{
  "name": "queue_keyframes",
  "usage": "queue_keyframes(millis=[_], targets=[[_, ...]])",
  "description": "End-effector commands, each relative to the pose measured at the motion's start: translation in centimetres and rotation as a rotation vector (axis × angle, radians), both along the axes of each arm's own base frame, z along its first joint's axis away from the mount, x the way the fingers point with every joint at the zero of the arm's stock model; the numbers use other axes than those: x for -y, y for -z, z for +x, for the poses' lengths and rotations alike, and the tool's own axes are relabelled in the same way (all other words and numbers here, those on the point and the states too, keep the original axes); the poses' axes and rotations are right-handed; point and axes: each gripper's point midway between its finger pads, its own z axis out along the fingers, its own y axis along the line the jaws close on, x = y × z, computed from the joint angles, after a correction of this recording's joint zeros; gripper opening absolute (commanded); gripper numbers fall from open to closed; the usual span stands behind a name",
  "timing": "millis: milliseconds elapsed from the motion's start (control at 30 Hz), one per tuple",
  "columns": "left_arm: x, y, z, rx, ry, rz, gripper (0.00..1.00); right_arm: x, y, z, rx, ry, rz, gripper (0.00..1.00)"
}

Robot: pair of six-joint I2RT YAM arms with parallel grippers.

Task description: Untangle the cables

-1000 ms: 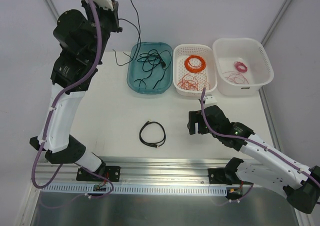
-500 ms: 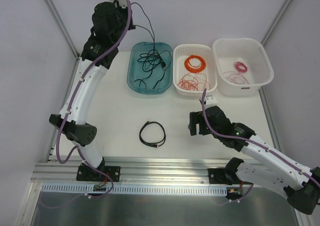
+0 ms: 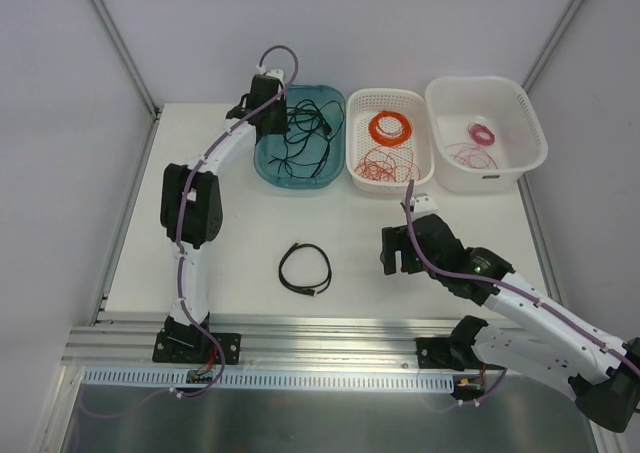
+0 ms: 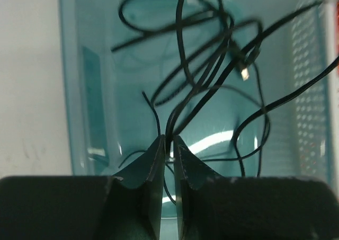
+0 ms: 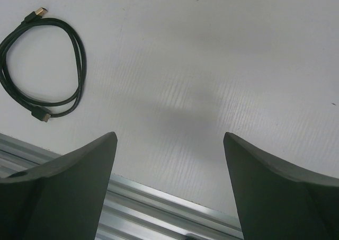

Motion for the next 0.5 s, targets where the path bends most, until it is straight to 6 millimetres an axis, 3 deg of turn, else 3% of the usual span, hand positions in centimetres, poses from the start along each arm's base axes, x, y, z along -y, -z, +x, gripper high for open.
queue_keyframes(millis=[0, 133, 233, 367, 467], targets=[[2.3, 1.5, -1.4, -0.068, 0.067, -0.097, 0.12, 0.4, -0.4, 0.2, 0.016, 0.007, -0.021, 0.86], [2.2, 3.5, -3.3, -0.136, 0.094, -0.090, 0.17, 0.2, -0.2, 0.4, 0.015, 0.002, -0.028, 0.87], [1.2, 3.4, -5.1, -0.164, 0.070, -0.073, 0.21, -0.2, -0.3, 0.6, 0.016, -0.001, -0.013, 0.86], [0.1, 1.7, -7.7, -0.163, 0.044, -0.077, 0.28, -0.6, -0.5, 0.7, 0.019, -0.005, -0.005, 0.86], [-0.4, -0.3, -9.5, -0.152, 0.044, -0.084, 0.43, -0.8, -0.8, 0.9, 0.026, -0.007, 0.002, 0.86]])
